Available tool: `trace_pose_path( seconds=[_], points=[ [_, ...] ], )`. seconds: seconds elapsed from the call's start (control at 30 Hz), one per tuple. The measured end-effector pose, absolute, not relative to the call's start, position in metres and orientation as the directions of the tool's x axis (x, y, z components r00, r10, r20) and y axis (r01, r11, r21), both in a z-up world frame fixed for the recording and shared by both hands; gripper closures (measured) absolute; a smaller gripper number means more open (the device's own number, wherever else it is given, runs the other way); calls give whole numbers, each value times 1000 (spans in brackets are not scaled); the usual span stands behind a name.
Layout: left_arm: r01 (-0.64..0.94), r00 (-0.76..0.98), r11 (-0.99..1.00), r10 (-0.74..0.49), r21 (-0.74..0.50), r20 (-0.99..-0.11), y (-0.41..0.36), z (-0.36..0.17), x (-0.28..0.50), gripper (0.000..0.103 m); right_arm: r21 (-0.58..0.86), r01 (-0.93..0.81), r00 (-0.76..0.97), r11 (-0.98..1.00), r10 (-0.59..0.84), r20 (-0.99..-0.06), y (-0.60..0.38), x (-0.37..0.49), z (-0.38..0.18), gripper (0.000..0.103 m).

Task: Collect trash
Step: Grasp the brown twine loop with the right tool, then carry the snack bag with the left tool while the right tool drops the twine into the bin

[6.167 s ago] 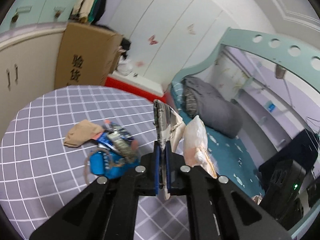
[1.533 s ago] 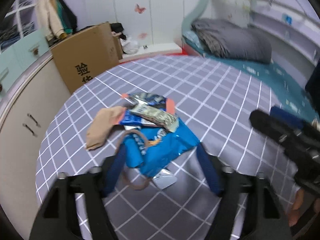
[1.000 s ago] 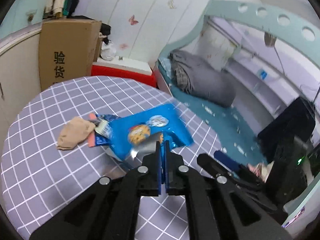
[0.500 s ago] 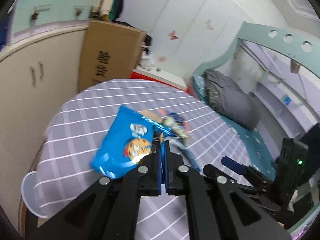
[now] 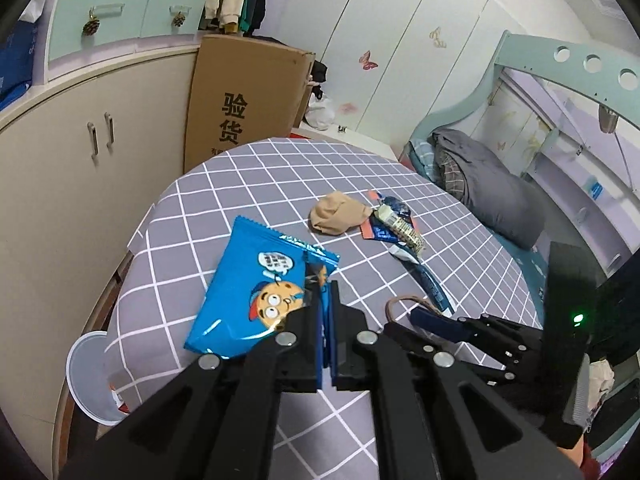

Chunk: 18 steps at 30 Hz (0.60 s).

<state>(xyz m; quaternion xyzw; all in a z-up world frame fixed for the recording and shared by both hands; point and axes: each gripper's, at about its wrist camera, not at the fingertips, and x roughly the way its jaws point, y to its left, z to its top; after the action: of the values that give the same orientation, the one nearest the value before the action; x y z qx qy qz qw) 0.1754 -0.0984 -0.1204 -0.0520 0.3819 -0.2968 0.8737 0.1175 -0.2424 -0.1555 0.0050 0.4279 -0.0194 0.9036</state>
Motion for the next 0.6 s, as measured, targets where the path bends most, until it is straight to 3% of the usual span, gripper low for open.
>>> trace_pose_path(
  seconds=[0.1, 0.13, 0.2, 0.4, 0.6],
  points=[
    [477, 539, 817, -562, -323, -627, -90, -119, 176, 101, -37, -2, 621, 999, -28, -783, -232, 121, -154, 97],
    [475, 539, 816, -565, -328, -625, -89, -119, 176, 101, -62, -7, 618, 998, -44, -785, -228, 122, -154, 99],
    [471, 542, 815, -569, -336, -619, -83, -117, 176, 101, -85, -12, 620, 996, -59, -783, -223, 125, -154, 99],
    [447, 569, 824, -563, -348, -600, -55, -113, 177, 101, 68, -56, 658, 996, 88, -748, -213, 130, -134, 100],
    [384, 615, 843, -538, -377, -576, -10, -110, 182, 101, 134, -160, 695, 978, 207, -688, -168, 146, -103, 100]
  ],
)
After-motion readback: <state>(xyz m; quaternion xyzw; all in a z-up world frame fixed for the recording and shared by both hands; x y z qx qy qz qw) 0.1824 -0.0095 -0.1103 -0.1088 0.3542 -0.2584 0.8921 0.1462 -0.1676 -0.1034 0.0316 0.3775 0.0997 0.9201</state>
